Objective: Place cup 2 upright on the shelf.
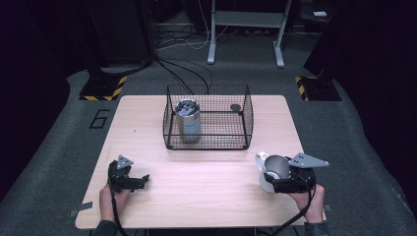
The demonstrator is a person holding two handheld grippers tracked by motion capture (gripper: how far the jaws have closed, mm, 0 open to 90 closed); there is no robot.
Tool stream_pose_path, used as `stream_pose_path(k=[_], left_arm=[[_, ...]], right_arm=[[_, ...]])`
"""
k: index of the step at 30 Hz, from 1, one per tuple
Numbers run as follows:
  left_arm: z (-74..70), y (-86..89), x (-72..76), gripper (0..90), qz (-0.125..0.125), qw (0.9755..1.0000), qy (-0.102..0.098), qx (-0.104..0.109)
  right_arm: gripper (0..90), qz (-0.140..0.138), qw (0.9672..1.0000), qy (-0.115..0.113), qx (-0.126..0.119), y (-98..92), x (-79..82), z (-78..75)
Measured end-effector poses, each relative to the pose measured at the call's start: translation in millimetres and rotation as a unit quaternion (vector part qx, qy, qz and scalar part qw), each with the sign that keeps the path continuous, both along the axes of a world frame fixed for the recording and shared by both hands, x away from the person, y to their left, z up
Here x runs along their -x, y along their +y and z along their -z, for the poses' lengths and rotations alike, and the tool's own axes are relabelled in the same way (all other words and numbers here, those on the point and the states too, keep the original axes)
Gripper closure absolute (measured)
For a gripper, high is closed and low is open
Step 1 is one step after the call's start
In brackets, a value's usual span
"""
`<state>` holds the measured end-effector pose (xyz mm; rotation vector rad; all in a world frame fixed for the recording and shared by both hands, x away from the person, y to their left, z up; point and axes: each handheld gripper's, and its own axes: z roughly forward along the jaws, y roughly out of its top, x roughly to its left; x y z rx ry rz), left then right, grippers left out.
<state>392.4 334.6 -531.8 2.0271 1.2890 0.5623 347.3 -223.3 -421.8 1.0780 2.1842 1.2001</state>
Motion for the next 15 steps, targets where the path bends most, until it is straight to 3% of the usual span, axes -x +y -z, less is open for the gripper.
stream_pose_path(k=[15], left_arm=[[0.2, -0.1, 0.0, 0.3, 0.0, 1.0, -0.001, 0.0]], right_arm=[[5.7, -0.032, 0.9995, -0.006, 0.0, 28.4, -17.5, -15.9]])
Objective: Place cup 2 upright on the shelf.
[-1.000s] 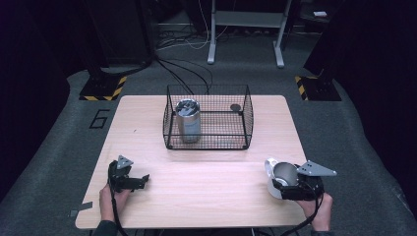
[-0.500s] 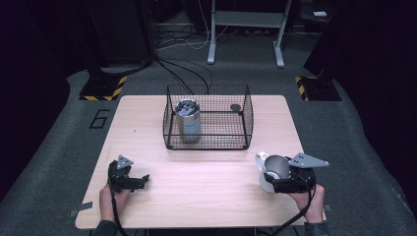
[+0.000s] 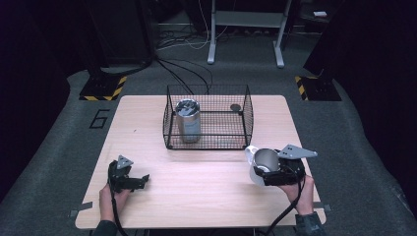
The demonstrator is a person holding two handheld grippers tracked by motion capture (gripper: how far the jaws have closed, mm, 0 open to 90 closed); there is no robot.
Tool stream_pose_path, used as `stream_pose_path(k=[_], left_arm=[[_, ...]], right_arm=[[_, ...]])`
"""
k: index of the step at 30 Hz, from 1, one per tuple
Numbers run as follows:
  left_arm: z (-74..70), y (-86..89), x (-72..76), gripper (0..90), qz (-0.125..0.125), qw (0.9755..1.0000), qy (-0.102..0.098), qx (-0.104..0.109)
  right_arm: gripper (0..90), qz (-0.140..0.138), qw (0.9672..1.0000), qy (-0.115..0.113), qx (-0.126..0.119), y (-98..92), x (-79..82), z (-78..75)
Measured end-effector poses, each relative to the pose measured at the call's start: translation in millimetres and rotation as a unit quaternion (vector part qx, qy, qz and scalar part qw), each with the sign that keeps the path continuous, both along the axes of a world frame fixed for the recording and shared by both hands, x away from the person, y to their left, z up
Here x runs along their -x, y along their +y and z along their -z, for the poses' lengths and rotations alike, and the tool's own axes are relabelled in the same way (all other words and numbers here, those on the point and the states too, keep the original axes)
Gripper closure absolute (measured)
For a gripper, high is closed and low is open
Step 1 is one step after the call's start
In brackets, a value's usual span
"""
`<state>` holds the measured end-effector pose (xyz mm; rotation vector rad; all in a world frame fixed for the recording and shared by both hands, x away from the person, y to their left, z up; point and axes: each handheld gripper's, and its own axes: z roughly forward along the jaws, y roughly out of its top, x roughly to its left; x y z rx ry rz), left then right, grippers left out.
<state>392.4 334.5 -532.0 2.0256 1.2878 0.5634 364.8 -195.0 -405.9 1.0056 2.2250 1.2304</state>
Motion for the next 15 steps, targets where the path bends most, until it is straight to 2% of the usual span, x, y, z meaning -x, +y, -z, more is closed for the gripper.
stream_pose_path(k=[15], left_arm=[[0.0, 0.0, 0.0, 0.3, 0.0, 1.0, 0.0, 0.0]], right_arm=[[5.7, -0.019, 0.9998, -0.001, 0.005, 24.0, -18.6, -9.5]])
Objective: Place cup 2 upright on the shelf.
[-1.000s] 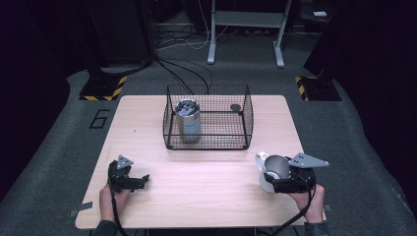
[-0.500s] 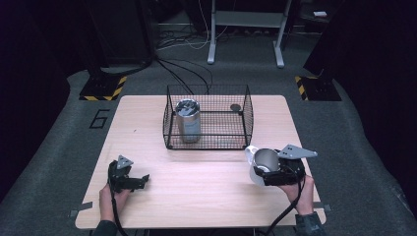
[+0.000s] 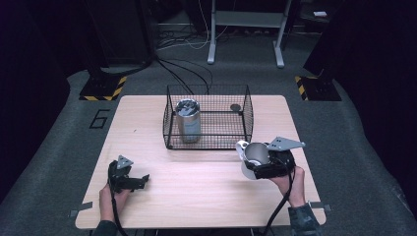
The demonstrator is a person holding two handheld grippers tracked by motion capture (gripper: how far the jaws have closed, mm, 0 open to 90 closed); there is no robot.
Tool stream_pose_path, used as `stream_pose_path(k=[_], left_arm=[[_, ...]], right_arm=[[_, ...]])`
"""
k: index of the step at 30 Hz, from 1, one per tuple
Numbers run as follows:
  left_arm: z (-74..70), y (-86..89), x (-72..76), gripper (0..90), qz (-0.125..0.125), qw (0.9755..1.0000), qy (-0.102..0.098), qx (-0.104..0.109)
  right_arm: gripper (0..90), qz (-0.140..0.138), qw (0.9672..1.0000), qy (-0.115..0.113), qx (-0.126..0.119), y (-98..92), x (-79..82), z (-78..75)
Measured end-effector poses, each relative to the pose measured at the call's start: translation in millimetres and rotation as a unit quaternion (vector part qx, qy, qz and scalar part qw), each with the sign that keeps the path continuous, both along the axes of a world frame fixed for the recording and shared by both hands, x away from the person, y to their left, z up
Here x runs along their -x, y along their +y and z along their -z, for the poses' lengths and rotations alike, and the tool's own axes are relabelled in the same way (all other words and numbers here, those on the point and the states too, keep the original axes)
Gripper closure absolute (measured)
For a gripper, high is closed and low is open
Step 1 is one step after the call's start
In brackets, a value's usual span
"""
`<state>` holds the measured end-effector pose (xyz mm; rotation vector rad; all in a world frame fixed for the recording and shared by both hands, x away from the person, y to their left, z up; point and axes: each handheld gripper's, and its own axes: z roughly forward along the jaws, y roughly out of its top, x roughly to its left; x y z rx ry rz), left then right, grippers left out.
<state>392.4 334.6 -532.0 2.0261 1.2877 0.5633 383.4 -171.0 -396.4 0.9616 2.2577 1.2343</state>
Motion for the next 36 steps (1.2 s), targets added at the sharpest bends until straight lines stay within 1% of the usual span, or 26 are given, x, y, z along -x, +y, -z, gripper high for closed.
stream_pose_path(k=[2, 4, 8, 9, 10, 12, 13, 17, 18, 22, 28, 31, 33, 36], left_arm=[[0.0, 0.0, 0.0, 0.3, 0.0, 1.0, 0.0, 0.0], [-0.1, 0.1, 0.0, 0.3, 0.001, 1.0, 0.0, -0.001], [-0.1, 0.1, 0.0, 0.3, 0.0, 1.0, 0.0, -0.001], [-0.1, 0.1, 0.0, 0.3, 0.001, 1.0, 0.0, -0.001], [0.0, 0.0, 0.0, 0.3, 0.0, 1.0, 0.0, 0.0], [0.0, 0.0, 0.0, 0.3, 0.0, 1.0, 0.0, 0.0], [-0.1, 0.1, 0.0, 0.3, 0.001, 1.0, 0.0, -0.001], [0.0, -0.1, 0.0, 0.3, 0.0, 1.0, 0.0, 0.0], [-0.1, 0.1, 0.0, 0.3, 0.001, 1.0, 0.0, -0.001], [0.0, 0.1, 0.0, 0.3, 0.0, 1.0, 0.0, 0.0], [0.0, 0.1, 0.0, 0.3, 0.0, 1.0, 0.0, -0.001], [-0.1, 0.1, 0.0, 0.3, 0.001, 1.0, 0.0, -0.001], [-0.1, 0.1, 0.0, 0.3, 0.001, 1.0, 0.0, -0.001], [-0.1, 0.1, 0.0, 0.3, 0.0, 1.0, 0.0, -0.001]], right_arm=[[5.7, -0.001, 1.0, 0.002, 0.0, 0.8, -0.8, -0.8], [5.7, -0.009, 1.0, -0.001, 0.002, 2.7, -3.2, -3.2], [5.7, -0.007, 0.9999, -0.005, -0.005, 6.1, -6.7, -6.0], [5.7, -0.008, 0.9999, -0.001, -0.006, 6.8, -7.5, -6.6], [5.7, -0.014, 0.9999, -0.004, -0.005, 7.1, -9.1, -7.1], [5.7, -0.015, 0.9999, -0.006, -0.007, 8.7, -10.2, -8.3], [5.7, -0.011, 0.9999, -0.004, -0.01, 9.8, -10.2, -9.3], [5.7, -0.015, 0.9998, -0.006, -0.016, 10.7, -12.0, -13.4], [5.7, -0.017, 0.9997, -0.009, -0.016, 10.8, -13.8, -16.3], [5.7, -0.014, 0.9996, -0.008, -0.022, 13.3, -16.4, -21.8], [5.7, -0.019, 0.9995, -0.015, -0.019, 17.0, -20.7, -28.8], [5.7, -0.018, 0.9995, -0.014, -0.021, 18.8, -23.3, -31.2], [5.7, -0.022, 0.9995, -0.015, -0.018, 18.9, -24.9, -32.2], [5.8, -0.018, 0.9995, -0.012, -0.023, 21.2, -29.7, -36.4]])
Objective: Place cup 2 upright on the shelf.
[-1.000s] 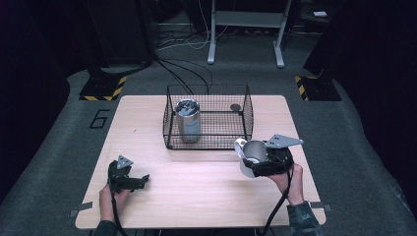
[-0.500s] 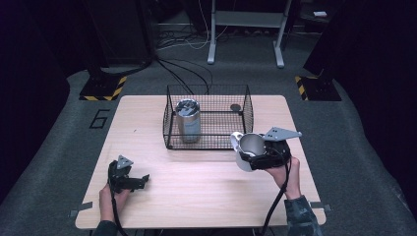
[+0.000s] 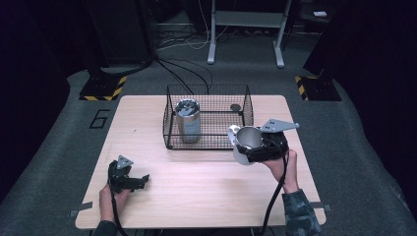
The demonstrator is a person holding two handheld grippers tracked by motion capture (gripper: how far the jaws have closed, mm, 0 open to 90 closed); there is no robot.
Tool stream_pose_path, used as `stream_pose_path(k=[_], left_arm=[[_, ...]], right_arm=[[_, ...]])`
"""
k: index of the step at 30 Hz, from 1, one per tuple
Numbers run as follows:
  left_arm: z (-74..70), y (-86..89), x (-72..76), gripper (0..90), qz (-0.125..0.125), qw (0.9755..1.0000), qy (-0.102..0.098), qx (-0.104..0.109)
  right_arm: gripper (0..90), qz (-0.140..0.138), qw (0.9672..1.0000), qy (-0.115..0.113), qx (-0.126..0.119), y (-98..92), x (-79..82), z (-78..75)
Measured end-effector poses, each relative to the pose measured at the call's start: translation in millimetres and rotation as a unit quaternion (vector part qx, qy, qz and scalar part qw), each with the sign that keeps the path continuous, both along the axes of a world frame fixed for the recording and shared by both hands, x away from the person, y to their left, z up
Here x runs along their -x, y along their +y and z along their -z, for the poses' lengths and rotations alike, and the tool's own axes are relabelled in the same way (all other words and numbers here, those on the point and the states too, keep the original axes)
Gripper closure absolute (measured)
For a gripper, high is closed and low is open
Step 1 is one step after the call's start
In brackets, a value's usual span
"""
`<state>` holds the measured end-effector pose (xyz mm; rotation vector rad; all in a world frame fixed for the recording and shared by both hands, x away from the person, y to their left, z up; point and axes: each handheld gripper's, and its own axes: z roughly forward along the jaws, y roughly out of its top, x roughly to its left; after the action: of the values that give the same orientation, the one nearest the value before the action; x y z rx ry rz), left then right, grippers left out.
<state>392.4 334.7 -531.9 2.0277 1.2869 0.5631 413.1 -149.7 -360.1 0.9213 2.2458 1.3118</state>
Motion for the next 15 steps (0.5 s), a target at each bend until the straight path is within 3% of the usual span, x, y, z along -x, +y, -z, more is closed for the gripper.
stream_pose_path(k=[15], left_arm=[[0.1, -0.1, 0.0, 0.3, -0.001, 1.0, 0.0, 0.001]], right_arm=[[5.7, 0.0, 1.0, 0.0, -0.008, 8.0, -26.5, -10.4]])
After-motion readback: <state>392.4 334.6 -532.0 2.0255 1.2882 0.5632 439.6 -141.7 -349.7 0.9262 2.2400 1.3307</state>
